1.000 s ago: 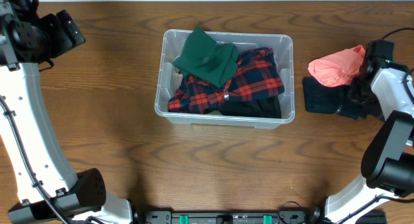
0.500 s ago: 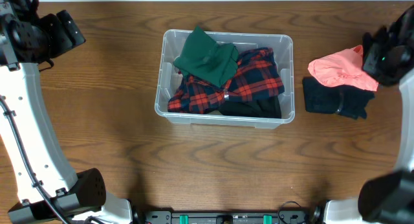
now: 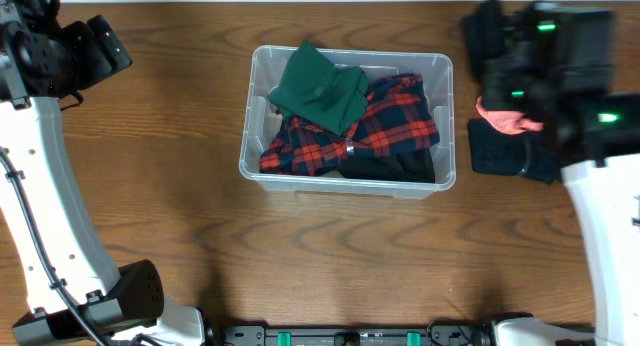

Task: Pack container
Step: 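Carry the black garment with the right gripper into the bin's right side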

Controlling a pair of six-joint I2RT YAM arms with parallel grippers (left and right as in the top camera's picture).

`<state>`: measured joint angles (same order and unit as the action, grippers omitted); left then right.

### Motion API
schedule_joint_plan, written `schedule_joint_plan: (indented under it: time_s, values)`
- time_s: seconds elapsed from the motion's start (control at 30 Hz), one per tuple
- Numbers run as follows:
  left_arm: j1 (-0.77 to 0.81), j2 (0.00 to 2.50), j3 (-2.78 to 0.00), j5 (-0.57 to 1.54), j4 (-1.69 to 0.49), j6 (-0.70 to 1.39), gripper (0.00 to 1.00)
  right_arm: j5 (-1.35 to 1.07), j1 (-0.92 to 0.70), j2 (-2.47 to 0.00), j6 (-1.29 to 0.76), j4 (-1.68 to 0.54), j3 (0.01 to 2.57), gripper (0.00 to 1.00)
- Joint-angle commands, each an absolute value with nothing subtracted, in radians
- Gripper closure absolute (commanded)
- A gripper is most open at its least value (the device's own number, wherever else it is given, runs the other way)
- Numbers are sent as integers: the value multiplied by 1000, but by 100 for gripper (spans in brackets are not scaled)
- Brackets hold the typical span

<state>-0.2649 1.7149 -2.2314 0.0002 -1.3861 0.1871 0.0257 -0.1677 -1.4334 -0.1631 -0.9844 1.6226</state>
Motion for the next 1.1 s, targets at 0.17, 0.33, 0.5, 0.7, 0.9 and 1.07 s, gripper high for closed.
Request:
schedule_joint_plan:
  time_s: [0.17,0.33,0.5,0.7,0.9,1.07]
  values:
    - [-268,1719,-2229,-5,-1386,192,2,366,-443,-1551,-315,-936,1648,99]
    - [-268,1719,-2229,-5,-1386,192,2,433,-500,-1644,-336,-922,1649,99]
    - [-268,1719,-2229,-5,-1386,192,2,434,-505,-1723,-340,-926,1649,99]
    - [-268,1719,-2229,-5,-1386,192,2,407,-509,-1769,-343,-908,1649,85]
    - [-268,1719,-2229,-5,-1386,192,2,337,-532,-1767,-317,-899,1685,40]
    - [-268,1719,-2229,-5,-1386,192,2,287,-565,-1767,-316,-942,1781,36]
